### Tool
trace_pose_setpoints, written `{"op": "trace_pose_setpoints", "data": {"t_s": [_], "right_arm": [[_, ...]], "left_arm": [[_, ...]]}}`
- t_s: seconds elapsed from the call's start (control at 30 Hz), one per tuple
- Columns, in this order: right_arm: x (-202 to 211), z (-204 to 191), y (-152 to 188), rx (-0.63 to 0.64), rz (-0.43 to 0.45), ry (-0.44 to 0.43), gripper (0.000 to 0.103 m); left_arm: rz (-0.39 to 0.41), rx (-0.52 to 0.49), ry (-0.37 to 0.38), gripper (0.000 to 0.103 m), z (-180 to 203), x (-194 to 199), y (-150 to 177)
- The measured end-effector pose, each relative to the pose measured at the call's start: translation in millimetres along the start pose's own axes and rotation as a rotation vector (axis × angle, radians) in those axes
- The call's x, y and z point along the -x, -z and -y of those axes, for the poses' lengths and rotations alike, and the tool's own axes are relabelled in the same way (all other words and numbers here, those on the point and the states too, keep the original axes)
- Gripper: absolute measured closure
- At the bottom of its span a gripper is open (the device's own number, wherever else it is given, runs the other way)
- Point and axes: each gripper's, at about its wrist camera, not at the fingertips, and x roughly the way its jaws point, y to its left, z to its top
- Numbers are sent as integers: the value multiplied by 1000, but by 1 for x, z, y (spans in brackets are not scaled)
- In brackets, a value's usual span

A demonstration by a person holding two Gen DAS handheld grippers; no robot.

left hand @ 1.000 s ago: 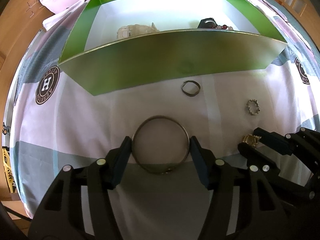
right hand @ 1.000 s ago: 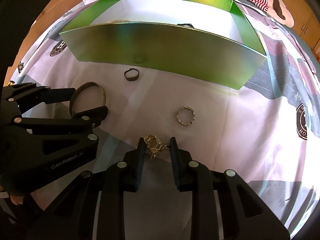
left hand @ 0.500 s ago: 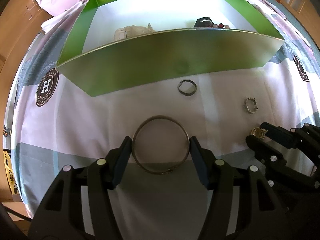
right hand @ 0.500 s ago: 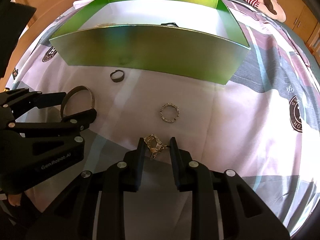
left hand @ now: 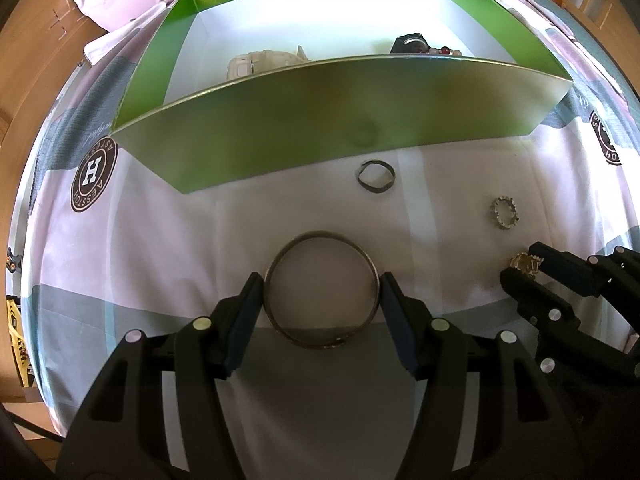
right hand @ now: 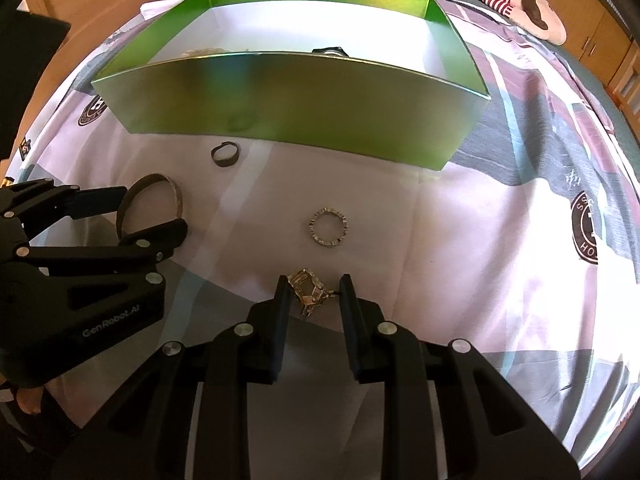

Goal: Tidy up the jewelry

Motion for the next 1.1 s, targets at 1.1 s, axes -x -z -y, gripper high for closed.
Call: {"op": "trace_pose_setpoints", "data": {"t_s": [1.1], "right_arm": [[-3,-1,1,6,15,-1,75]], "left_arm": [[-15,12,25,39,-9,-1,2]]}}
